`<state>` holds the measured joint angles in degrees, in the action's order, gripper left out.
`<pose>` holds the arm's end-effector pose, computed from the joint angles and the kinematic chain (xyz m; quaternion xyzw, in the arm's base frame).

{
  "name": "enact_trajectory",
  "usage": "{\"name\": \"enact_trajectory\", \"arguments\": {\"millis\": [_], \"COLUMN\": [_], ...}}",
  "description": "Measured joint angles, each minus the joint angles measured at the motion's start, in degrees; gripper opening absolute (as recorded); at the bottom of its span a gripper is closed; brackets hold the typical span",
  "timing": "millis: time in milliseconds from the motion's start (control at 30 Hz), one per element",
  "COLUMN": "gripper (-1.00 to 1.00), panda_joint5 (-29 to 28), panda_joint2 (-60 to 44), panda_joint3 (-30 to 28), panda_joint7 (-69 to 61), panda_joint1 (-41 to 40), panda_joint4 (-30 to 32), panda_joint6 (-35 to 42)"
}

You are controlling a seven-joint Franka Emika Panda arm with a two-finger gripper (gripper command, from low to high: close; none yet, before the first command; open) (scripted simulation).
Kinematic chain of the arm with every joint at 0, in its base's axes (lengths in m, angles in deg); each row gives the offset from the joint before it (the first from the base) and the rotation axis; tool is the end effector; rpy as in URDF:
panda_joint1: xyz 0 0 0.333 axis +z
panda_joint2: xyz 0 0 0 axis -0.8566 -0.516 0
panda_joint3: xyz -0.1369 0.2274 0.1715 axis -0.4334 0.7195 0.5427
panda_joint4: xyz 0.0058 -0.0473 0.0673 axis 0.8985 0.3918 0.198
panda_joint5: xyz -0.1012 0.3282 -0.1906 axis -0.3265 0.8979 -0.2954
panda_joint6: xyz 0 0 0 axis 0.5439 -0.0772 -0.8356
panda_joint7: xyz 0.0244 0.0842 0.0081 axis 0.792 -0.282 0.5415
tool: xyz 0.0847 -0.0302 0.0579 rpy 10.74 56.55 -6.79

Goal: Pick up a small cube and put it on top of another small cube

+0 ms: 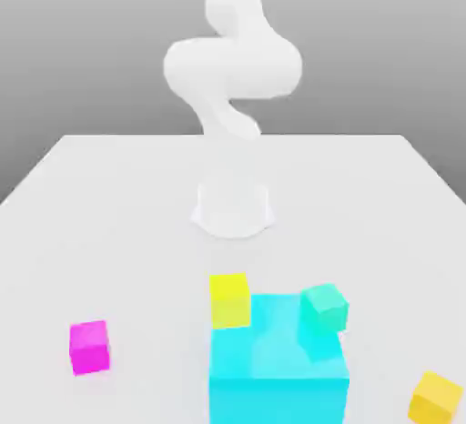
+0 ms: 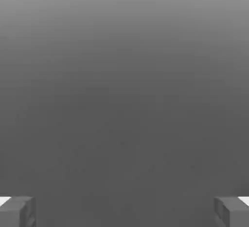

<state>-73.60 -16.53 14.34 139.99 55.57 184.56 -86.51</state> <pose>0.3810 -0.0163 0.6686 -0.8365 0.4179 -0.3274 0.1357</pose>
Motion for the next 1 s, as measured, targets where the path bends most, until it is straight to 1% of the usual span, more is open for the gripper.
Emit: {"name": "enact_trajectory", "arguments": {"millis": [167,300,533,667,767,867,967,1000], "gripper": [0.00,0.00,0.00,0.00,0.00,0.00,0.00,-1.00], "panda_joint5": [-1.3,-2.8,-4.0,-2.5,0.4,2.2,2.7,2.8], "panda_joint2": [-10.8,-19.1,-33.6,-41.9,-48.0,-54.2,-60.4,-61.7], "panda_joint3": [1.3,1.1,-0.9,-2.3,-2.9,-2.6,-2.1,-2.0], "panda_joint7": [10.0,18.1,31.2,37.1,40.3,40.8,40.5,40.5], "panda_joint1": [-6.8,-10.9,-16.6,-20.5,-21.7,-22.4,-22.9,-23.0], "panda_joint4": [3.3,5.9,10.4,13.0,14.9,14.8,13.7,13.5], "panda_joint6": [-5.2,-9.2,-16.2,-20.3,-23.3,-27.7,-32.7,-33.7]}}
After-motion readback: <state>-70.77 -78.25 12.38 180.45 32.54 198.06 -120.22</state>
